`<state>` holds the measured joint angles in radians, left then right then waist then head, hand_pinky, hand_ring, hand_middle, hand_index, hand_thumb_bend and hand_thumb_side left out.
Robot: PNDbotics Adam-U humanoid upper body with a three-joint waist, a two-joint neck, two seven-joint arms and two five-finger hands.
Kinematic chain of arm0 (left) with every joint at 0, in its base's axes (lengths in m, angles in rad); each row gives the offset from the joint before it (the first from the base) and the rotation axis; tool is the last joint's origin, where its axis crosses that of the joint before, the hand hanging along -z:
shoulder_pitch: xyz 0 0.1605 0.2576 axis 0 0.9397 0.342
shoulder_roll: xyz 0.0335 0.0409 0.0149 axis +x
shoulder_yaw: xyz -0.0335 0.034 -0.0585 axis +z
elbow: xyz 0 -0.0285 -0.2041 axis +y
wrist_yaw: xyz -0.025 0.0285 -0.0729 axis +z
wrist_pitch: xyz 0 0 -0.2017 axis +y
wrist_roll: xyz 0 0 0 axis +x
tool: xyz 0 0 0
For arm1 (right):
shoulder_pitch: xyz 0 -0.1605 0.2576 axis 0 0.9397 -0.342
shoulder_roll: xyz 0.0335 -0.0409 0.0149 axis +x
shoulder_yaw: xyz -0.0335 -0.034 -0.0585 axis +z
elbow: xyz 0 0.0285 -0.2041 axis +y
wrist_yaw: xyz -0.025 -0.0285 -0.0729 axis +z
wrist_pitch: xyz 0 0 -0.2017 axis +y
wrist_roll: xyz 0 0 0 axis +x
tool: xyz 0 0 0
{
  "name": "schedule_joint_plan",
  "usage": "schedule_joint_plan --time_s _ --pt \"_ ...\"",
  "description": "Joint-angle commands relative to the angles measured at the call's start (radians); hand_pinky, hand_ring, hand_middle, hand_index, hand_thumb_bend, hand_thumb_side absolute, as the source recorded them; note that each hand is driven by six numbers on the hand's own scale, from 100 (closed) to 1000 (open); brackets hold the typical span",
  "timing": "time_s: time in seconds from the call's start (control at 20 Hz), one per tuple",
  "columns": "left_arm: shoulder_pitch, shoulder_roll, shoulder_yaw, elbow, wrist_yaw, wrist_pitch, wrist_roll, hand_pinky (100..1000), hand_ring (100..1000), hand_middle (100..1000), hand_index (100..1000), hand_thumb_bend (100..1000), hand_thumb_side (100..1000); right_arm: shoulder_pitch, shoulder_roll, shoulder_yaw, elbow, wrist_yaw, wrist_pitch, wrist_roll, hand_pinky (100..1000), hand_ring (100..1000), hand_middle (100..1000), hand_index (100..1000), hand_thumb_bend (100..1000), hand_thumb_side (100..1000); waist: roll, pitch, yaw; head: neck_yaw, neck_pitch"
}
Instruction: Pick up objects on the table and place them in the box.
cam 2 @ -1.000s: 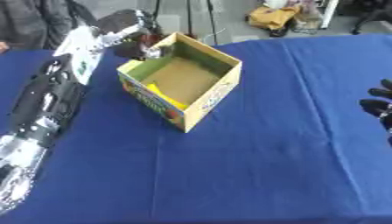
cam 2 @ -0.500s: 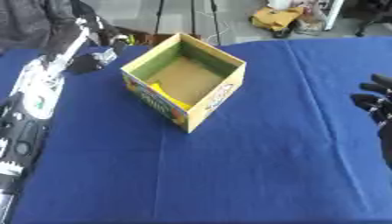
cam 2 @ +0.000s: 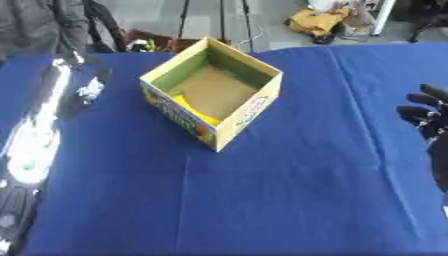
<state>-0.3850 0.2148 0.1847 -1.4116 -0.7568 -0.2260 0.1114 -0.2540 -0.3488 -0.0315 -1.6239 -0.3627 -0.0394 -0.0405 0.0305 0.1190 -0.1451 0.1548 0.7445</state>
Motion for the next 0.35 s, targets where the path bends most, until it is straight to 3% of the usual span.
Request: schedule_joint_plan --time_s 0.05,0.35 --pt "0.036 -0.002 -0.023 -0.073 0.047 0.042 0.048 739 736 681 745 518 1000 -0.004 -0.025 -0.011 -0.014 -0.006 -0.002 -0.003 818 673 677 804 100 919 -0.003 -0.018 -0.003 0.0 -0.004" --pt "0.141 -0.005 -0.098 -0.186 0.133 0.119 0.132 734 730 677 744 524 1000 -0.003 -0.022 -0.006 -0.012 -0.006 0.0 0.001 818 672 676 804 100 918 -0.005 -0.024 -0.008 0.007 0.0"
